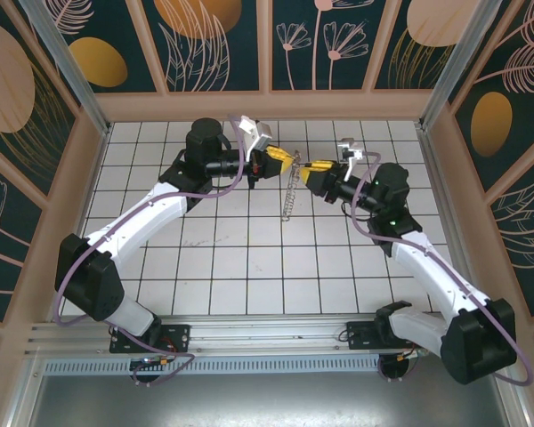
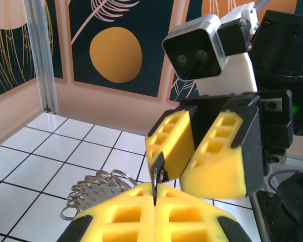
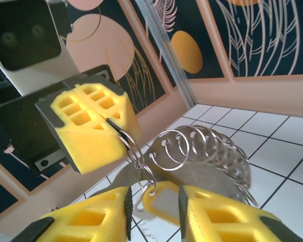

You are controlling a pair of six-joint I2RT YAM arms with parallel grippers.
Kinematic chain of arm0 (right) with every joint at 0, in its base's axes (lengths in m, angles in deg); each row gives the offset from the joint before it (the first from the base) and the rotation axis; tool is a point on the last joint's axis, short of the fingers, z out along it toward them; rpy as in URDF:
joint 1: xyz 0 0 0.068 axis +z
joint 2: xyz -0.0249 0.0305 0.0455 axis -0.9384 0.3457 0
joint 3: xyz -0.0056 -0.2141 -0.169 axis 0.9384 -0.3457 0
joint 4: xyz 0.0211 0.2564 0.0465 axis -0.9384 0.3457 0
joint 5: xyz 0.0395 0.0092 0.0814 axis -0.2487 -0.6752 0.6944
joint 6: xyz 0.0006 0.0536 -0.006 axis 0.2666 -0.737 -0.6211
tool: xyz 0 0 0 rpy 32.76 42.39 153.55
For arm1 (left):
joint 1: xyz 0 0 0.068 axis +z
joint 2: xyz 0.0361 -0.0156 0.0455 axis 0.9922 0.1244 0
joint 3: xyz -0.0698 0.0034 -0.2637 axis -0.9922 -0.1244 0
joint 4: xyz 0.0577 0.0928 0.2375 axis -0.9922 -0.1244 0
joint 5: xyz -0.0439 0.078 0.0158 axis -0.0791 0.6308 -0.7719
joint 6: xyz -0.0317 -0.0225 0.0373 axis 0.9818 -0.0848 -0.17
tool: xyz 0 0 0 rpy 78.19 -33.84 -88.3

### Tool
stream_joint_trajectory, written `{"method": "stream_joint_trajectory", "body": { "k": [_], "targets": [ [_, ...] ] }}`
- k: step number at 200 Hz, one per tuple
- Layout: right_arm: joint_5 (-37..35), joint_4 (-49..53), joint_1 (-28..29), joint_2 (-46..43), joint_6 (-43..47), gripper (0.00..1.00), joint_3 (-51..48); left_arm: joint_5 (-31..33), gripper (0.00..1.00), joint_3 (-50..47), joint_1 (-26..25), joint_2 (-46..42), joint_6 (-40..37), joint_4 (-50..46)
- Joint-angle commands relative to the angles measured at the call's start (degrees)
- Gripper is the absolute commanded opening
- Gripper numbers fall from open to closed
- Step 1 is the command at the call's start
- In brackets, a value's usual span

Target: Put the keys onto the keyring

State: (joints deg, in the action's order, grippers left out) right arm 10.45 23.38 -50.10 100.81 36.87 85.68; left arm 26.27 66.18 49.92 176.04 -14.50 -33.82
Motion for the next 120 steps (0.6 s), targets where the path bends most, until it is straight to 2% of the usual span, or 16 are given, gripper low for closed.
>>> {"method": "stream_joint_trajectory", "body": {
  "k": [1,51,120],
  "targets": [
    [0.79,-0.37,-1.91,-3.64,-0.78,0.34,-0.56,-1.26,0.0,0.89,-0.12,-1.58,0.56,4.09],
    [3.56,-5.3,-3.14,-1.42,-3.39,0.37,1.53,-1.11,0.0,-0.24,-0.08,-1.69,1.7,6.25],
    [8.94,-13.1,-3.82,1.2,-6.04,0.4,2.92,-3.09,0.0,-1.37,-0.08,-1.17,6.99,12.37]
  ]
}}
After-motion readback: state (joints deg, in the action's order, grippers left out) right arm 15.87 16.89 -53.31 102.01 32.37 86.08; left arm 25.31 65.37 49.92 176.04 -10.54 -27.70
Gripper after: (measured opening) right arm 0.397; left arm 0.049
